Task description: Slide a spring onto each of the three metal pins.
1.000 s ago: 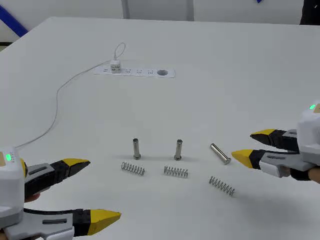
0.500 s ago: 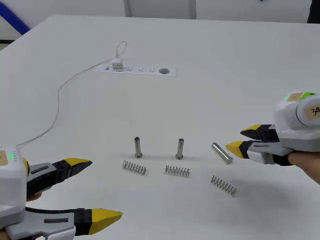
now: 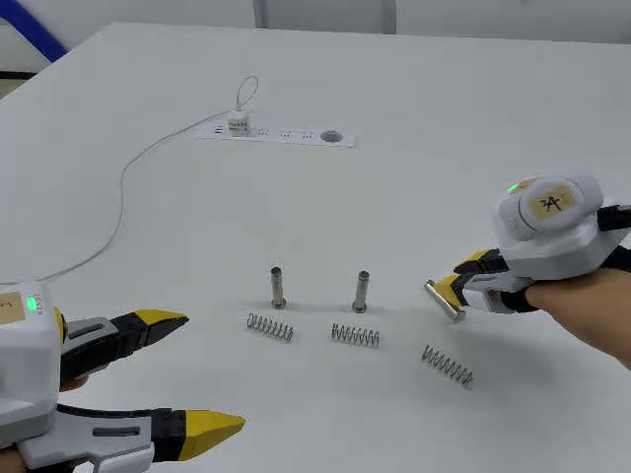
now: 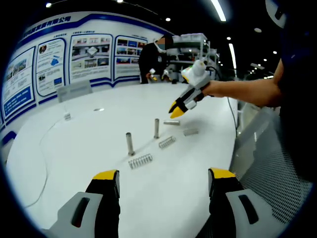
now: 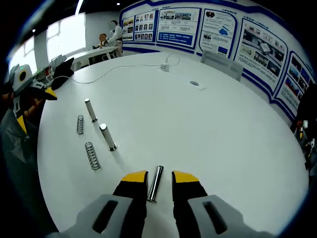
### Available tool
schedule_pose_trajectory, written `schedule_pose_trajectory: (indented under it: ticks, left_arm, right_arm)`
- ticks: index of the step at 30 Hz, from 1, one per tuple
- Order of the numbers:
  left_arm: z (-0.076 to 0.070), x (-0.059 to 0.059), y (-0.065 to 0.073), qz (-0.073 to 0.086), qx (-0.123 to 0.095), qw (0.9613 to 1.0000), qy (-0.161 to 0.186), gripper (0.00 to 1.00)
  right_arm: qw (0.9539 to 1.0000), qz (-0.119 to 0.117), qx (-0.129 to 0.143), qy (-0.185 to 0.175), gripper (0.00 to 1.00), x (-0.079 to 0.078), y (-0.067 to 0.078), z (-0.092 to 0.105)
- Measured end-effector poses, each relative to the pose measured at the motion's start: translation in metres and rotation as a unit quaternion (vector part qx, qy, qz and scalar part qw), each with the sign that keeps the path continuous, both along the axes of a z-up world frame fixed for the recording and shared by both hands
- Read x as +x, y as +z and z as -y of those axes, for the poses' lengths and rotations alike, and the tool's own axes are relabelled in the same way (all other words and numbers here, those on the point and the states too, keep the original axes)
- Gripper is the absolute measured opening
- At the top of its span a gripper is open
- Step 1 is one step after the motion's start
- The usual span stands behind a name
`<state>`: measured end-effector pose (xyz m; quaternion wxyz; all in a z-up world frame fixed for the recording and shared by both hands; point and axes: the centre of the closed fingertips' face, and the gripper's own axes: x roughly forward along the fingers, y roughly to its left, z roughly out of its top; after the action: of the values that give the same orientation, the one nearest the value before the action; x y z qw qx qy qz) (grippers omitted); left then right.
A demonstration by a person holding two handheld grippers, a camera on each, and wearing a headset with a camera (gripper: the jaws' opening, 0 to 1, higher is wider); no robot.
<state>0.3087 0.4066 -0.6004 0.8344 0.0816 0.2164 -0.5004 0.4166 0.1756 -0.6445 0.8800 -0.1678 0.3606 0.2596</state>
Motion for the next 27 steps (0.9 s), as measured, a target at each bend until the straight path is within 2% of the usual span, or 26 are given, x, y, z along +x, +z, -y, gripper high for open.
schedule_pose_trajectory:
  ticks: [8,13,27]
  left_arm:
    - [0.000,-0.001,-0.001,0.000,0.005,1.0000,-0.003,0.74]
    - [0.000,0.000,-0.001,0.001,0.005,1.0000,-0.002,0.73]
    - [-0.001,0.000,-0.003,-0.003,0.007,1.0000,-0.003,0.73]
  right_arm:
    - [0.9996,-0.027,-0.009,-0.008,0.16,0.010,-0.015,-0.005]
    - [0.9987,-0.047,-0.013,-0.017,0.14,0.011,-0.024,-0.005]
    - [0.9967,-0.071,-0.006,-0.038,0.11,0.013,-0.031,-0.004]
